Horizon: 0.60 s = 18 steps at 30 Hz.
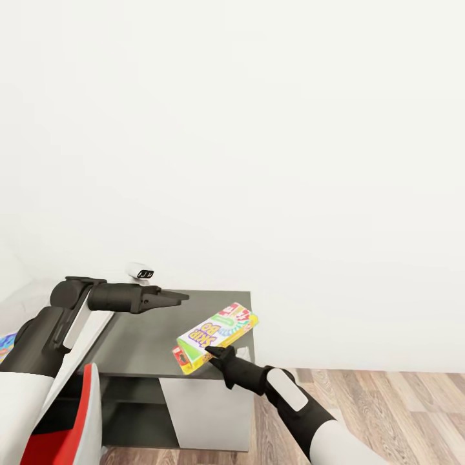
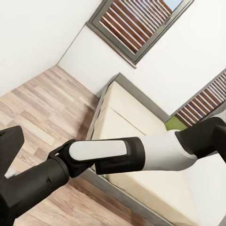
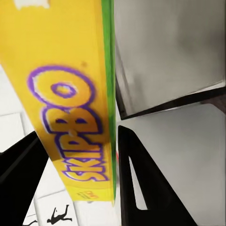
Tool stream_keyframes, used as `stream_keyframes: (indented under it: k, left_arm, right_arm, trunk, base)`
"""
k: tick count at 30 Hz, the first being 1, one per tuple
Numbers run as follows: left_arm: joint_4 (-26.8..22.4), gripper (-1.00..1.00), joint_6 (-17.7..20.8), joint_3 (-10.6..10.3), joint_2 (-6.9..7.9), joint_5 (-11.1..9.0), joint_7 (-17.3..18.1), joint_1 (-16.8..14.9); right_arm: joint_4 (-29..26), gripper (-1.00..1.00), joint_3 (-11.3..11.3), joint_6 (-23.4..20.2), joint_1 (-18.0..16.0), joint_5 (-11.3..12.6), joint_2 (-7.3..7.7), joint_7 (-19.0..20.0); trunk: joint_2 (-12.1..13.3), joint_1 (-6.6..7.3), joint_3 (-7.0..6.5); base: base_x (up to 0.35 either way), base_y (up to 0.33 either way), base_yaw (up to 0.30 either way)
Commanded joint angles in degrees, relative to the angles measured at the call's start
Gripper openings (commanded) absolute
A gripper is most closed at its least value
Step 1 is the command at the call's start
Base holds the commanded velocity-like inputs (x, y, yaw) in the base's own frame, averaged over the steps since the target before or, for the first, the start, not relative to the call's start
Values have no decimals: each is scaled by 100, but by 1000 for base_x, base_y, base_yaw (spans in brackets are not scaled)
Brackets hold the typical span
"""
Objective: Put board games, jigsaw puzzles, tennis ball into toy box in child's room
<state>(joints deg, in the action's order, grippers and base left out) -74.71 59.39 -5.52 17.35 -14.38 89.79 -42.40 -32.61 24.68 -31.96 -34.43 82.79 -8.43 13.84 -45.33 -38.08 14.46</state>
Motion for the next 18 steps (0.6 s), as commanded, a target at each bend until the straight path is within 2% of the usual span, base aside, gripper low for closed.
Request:
stream_keyframes:
  k: [1, 4, 7, 10, 18]
  left_arm:
    - [1, 100, 61, -9, 5, -3, 21, -5]
    - [1, 100, 61, -6, 5, -3, 21, -5]
    - [1, 100, 61, -9, 5, -3, 21, -5]
    - [1, 100, 61, -10, 5, -3, 21, -5]
    - [1, 100, 61, -10, 5, -3, 21, -5]
  right_arm:
    - [0, -100, 6, 34, 2, 11, 16, 21]
    - [-42, -100, -4, 253, 15, 28, 41, 28]
    - [-57, -100, -9, 384, 22, 20, 42, 26]
    - [-60, -100, -8, 407, 23, 17, 48, 28]
    - [-61, -100, -13, 426, 24, 17, 50, 31]
  trunk:
    - [35, 22, -10]
    - [156, 87, -64]
    - [156, 87, -64]
    - [156, 87, -64]
    - [477, 263, -208]
  base:
    - [0, 0, 0]
    - [0, 0, 0]
    - [0, 0, 0]
    - [0, 0, 0]
    - [0, 0, 0]
